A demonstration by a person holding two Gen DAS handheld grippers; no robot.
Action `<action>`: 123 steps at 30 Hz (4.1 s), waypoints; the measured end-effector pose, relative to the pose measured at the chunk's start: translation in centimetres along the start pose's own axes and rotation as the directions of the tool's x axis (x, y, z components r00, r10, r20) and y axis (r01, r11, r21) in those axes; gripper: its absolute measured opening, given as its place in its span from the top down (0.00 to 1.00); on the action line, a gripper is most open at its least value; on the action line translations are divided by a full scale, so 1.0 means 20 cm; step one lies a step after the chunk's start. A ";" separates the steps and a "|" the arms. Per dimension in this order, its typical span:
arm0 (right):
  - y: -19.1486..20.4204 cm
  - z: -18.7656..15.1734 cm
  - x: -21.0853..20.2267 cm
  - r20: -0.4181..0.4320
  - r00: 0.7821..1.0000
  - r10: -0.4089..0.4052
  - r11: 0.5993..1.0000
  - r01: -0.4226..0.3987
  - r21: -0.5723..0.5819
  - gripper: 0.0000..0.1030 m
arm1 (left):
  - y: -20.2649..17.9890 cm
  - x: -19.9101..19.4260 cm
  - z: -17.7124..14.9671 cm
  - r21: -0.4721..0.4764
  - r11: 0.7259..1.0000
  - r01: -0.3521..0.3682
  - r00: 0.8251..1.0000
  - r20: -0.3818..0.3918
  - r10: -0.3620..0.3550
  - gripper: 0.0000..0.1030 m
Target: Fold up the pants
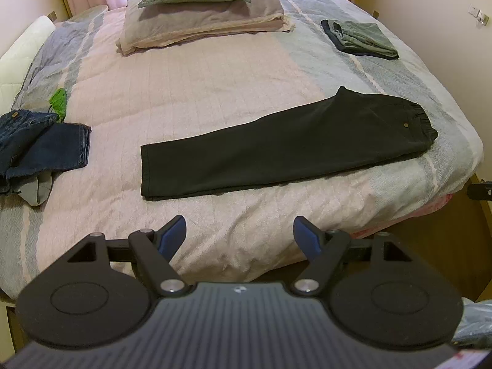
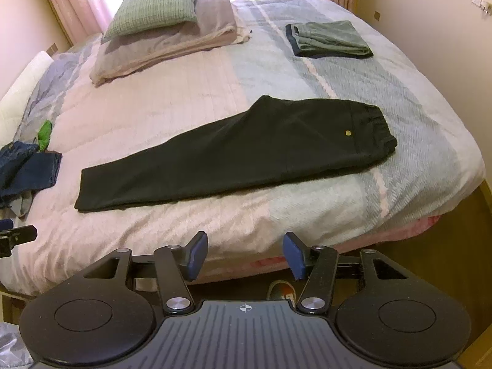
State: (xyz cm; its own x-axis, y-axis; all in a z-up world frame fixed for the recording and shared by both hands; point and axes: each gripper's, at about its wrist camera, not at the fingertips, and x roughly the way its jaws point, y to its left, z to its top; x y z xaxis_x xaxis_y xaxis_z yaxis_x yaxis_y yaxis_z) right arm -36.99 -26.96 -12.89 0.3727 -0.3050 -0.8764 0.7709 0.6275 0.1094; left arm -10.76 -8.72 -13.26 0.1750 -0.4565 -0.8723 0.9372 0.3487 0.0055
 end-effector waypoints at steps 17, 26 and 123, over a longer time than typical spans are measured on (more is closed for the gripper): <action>-0.17 0.09 0.09 -0.033 0.998 0.044 0.999 -0.045 -0.021 0.49 | -0.16 0.08 0.09 -0.007 0.999 -0.041 0.999 -0.016 0.041 0.28; -0.35 0.28 0.21 -0.060 0.996 0.068 0.996 -0.071 -0.048 0.49 | -0.32 0.21 0.25 -0.035 0.997 -0.071 0.997 -0.034 0.070 0.28; -1.42 0.39 1.18 0.074 0.973 -0.220 0.920 0.182 0.348 0.35 | -1.06 1.49 0.50 0.052 0.961 0.272 0.925 0.261 -0.275 0.66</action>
State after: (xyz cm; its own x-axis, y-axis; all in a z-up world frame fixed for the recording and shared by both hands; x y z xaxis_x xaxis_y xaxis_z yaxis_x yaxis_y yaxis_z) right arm -46.02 -57.58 -32.94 0.2308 -0.4879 -0.8418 0.9565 0.2723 0.1044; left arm -22.37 -37.96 -34.47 -0.0174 -0.7323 -0.6808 0.9638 0.1688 -0.2063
